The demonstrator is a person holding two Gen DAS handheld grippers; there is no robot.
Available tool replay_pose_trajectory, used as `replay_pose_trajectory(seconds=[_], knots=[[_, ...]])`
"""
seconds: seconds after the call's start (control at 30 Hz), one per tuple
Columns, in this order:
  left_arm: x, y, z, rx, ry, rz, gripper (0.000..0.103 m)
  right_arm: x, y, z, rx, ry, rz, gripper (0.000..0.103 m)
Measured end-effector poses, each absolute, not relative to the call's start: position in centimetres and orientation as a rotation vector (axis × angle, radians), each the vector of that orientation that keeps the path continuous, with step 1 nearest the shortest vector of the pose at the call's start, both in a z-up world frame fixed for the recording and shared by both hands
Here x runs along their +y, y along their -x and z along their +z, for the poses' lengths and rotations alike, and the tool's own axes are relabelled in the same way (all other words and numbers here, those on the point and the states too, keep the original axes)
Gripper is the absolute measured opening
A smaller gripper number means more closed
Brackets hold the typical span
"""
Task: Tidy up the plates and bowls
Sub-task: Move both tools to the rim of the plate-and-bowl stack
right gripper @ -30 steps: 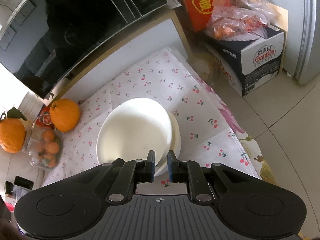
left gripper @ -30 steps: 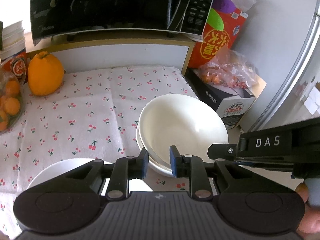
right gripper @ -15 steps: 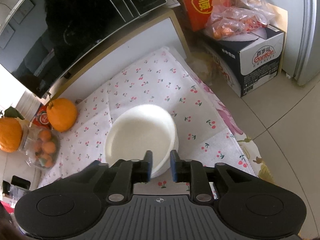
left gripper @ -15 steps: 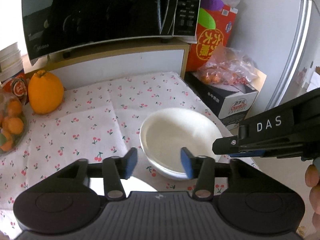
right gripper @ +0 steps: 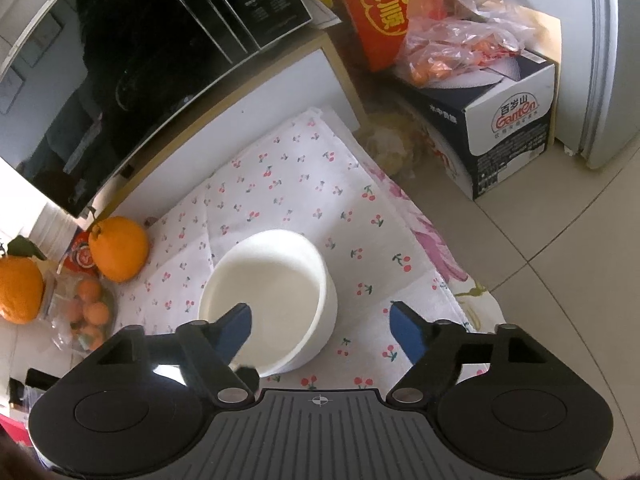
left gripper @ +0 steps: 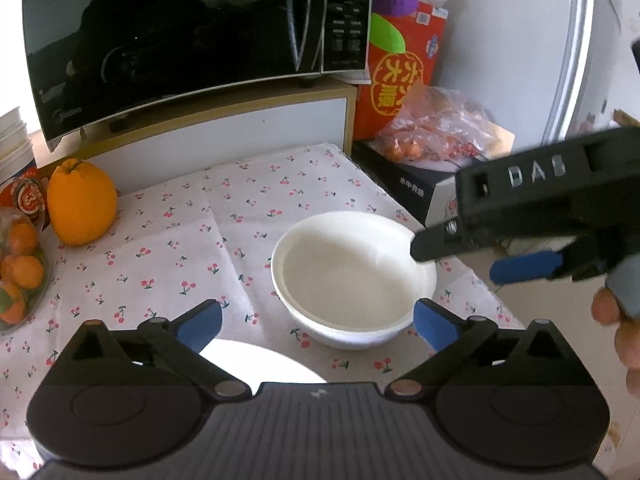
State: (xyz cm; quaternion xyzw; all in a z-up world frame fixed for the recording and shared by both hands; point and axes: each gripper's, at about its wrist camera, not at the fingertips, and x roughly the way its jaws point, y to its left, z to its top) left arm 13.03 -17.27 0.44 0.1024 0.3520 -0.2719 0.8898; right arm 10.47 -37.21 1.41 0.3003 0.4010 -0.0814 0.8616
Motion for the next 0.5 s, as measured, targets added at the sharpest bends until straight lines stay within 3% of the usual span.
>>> replay_pose_trajectory(seconds=[0.5], knots=[[-17.2, -13.9, -1.0, 0.730, -0.233, -0.639, 0.102, -37.0, -11.8, 0.5, 0.752, -0.510, -0.018, 0.091]])
